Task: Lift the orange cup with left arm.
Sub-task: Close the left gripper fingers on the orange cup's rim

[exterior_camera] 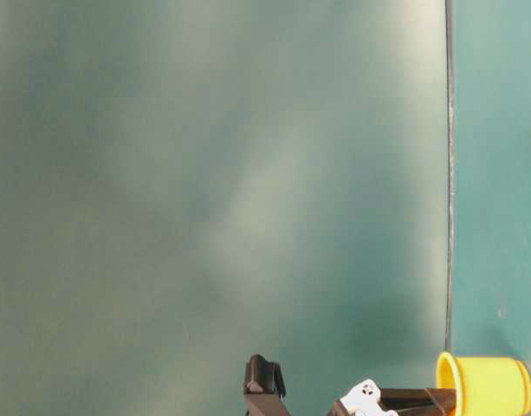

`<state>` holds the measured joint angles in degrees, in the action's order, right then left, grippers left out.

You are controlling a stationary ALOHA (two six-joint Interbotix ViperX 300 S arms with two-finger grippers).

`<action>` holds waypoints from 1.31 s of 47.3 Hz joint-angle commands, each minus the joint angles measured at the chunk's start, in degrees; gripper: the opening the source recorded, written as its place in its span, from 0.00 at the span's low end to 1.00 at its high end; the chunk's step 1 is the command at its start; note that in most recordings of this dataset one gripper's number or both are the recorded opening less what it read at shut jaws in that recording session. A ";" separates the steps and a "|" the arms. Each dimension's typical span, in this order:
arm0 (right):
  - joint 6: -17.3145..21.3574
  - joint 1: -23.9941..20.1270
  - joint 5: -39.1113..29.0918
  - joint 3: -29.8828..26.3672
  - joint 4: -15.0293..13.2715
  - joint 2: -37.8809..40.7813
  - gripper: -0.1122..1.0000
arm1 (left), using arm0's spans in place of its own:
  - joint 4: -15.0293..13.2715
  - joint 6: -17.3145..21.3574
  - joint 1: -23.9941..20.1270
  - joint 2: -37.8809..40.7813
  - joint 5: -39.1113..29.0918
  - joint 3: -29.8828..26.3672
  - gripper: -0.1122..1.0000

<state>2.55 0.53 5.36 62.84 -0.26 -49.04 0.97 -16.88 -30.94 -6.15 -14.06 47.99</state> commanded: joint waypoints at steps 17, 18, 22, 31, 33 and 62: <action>0.09 0.09 0.26 -1.49 0.18 0.26 0.10 | -0.09 0.00 1.41 -0.44 0.88 -1.41 0.17; 0.09 0.09 0.26 -1.49 0.18 0.26 0.10 | -0.09 0.00 1.41 -0.44 0.97 -1.41 0.17; 0.09 0.09 0.18 -1.49 0.18 0.26 0.10 | -0.09 0.00 1.41 -0.44 1.05 -1.41 0.17; 0.09 0.09 0.26 -1.67 0.18 0.26 0.10 | -0.18 -0.09 1.41 -0.44 0.70 -1.76 0.17; 0.09 0.09 0.26 -1.67 0.18 0.26 0.10 | -0.18 -0.09 1.49 -0.53 0.44 -2.02 0.17; 0.09 0.09 -0.44 -1.67 0.18 0.26 0.10 | -0.18 -0.09 2.29 -1.93 -7.65 -6.33 0.17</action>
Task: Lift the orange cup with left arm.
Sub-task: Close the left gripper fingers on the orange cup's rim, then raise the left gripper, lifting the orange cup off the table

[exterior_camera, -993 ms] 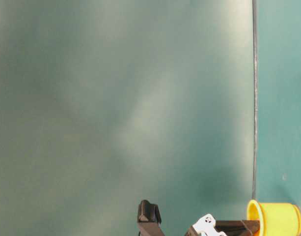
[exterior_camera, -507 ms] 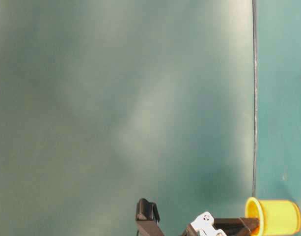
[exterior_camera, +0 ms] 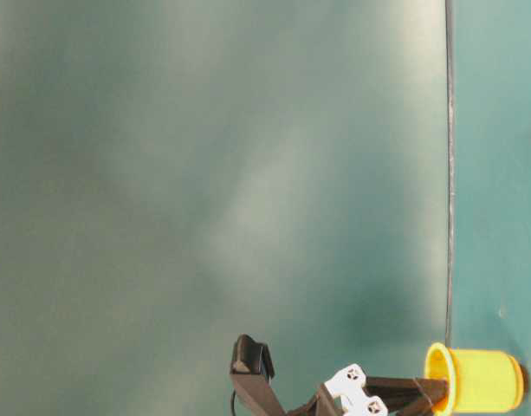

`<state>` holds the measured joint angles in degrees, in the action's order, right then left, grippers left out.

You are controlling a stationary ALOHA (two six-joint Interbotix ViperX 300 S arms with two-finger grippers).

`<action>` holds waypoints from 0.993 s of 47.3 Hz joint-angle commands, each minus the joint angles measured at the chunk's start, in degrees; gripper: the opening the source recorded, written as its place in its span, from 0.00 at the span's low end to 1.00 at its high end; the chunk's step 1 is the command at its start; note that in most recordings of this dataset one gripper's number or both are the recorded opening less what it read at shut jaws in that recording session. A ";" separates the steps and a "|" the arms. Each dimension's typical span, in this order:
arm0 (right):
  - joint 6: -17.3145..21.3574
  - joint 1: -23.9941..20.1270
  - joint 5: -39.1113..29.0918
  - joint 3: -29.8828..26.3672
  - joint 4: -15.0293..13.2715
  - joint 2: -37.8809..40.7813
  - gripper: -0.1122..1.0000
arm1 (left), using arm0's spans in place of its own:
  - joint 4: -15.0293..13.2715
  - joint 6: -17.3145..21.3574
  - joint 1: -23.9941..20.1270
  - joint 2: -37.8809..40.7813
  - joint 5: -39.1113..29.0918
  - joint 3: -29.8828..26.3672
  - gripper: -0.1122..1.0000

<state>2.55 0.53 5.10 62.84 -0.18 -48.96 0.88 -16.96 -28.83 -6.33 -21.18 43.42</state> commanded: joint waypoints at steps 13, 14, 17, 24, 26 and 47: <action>0.09 0.09 -0.26 -1.67 0.09 0.18 0.10 | -0.09 0.09 0.18 -4.22 -3.87 -3.08 0.17; 0.09 0.09 -0.26 -1.67 0.09 0.18 0.10 | -0.09 0.09 0.18 -4.39 -4.13 -3.16 0.17; 0.09 0.09 -0.26 -1.67 0.09 0.18 0.10 | -0.09 0.09 0.18 -4.75 -5.10 -3.43 0.17; 0.09 0.09 -0.26 -1.67 0.09 0.18 0.10 | -0.09 0.09 0.18 -5.45 -7.73 -3.87 0.17; 0.09 0.09 -0.26 -1.67 0.09 0.18 0.10 | -0.09 0.09 0.18 -5.62 -8.26 -4.04 0.17; 0.09 0.09 -0.26 -1.67 0.09 0.18 0.10 | -0.09 0.09 0.18 -9.05 -11.95 -6.06 0.17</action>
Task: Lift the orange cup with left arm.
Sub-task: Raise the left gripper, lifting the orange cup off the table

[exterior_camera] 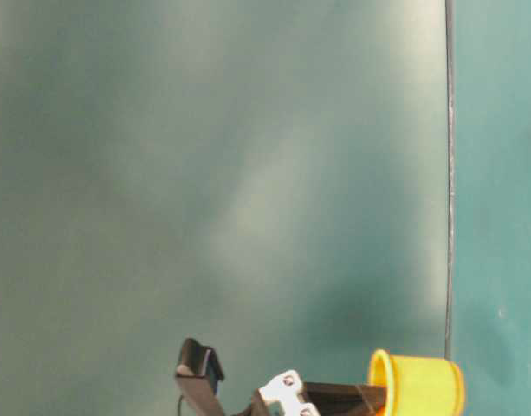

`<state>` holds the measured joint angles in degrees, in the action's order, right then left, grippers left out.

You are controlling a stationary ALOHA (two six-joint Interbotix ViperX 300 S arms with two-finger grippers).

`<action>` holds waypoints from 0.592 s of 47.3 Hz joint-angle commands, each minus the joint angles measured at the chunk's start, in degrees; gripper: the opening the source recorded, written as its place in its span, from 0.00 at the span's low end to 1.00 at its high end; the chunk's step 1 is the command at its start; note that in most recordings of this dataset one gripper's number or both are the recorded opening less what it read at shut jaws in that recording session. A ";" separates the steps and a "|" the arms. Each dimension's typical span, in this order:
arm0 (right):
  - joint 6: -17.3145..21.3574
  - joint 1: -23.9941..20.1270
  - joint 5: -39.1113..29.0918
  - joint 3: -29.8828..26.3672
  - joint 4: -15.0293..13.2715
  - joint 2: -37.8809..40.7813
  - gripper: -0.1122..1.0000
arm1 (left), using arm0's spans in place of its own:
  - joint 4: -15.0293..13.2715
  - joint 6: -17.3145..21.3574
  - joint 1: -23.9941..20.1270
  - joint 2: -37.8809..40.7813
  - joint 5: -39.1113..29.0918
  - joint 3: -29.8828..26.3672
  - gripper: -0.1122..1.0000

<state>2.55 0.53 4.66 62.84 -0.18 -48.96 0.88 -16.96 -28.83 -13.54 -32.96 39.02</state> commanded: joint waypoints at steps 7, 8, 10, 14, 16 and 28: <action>0.09 0.09 0.18 -1.67 0.09 0.18 0.10 | -0.09 0.09 0.18 -3.25 -1.85 -2.02 0.17; 0.09 0.09 0.18 -1.67 0.09 0.18 0.10 | -0.09 0.09 0.18 -3.43 -2.11 -2.02 0.17; 0.09 0.09 0.18 -1.67 0.09 0.26 0.10 | -0.09 0.09 0.09 -3.87 -2.64 -2.11 0.17; 0.09 0.09 0.18 -1.67 0.09 0.18 0.10 | -0.09 0.09 0.18 -4.57 -3.16 -2.20 0.17; 0.09 0.09 0.18 -1.67 0.09 0.18 0.10 | -0.09 0.09 0.18 -5.01 -3.25 -2.20 0.17; 0.09 0.09 0.18 -1.67 0.09 0.18 0.10 | -0.09 0.09 0.18 -6.86 -3.60 -2.90 0.17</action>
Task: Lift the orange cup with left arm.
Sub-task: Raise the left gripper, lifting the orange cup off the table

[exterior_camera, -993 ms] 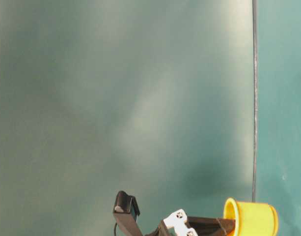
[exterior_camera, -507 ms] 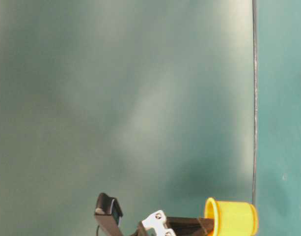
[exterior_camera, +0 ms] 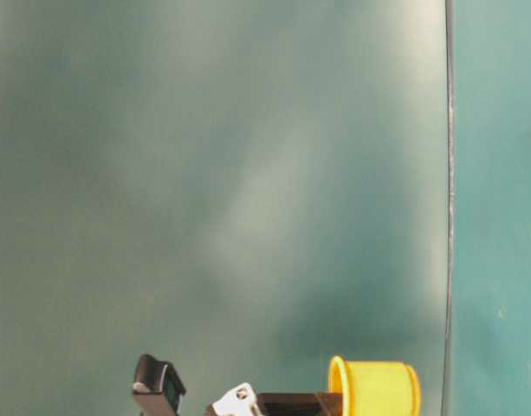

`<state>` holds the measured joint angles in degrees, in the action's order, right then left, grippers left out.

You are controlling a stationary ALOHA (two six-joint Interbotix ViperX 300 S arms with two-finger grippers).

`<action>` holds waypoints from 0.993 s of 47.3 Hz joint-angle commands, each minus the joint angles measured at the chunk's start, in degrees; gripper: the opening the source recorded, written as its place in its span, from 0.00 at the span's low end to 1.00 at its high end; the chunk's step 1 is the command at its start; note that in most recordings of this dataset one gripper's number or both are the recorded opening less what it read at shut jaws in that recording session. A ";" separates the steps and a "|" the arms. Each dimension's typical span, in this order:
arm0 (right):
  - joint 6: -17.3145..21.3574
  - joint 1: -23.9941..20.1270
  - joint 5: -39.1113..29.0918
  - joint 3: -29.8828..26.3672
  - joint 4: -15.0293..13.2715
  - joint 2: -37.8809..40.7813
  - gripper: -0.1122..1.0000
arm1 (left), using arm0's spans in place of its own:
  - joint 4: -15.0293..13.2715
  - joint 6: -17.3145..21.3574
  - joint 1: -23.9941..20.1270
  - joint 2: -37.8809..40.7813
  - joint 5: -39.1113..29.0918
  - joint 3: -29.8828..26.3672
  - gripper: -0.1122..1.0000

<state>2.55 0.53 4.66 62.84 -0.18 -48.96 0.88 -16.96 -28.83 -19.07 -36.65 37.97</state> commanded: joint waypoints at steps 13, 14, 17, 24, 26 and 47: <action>0.09 0.09 0.18 -1.76 0.09 0.09 0.10 | -0.09 0.18 0.18 -1.67 -2.64 -3.87 0.17; 0.09 0.09 0.18 -1.76 0.09 0.09 0.10 | -0.09 0.18 0.18 -1.67 -2.81 -4.04 0.17; 0.09 0.09 0.18 -1.76 0.09 0.09 0.10 | -0.09 0.18 0.18 -1.67 -3.43 -4.39 0.17; 0.09 0.09 0.18 -1.76 0.09 0.09 0.10 | -0.09 0.18 0.18 -1.67 -4.39 -5.19 0.17; 0.09 0.09 0.18 -1.85 0.09 0.09 0.10 | -0.09 0.26 0.18 -1.67 -4.57 -5.36 0.17; 0.09 0.09 0.00 -1.85 0.09 0.09 0.10 | -0.09 0.53 0.18 -1.85 -6.33 -7.38 0.17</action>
<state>2.55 0.53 4.57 62.84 -0.18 -48.96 0.88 -16.52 -28.83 -19.78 -42.80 32.61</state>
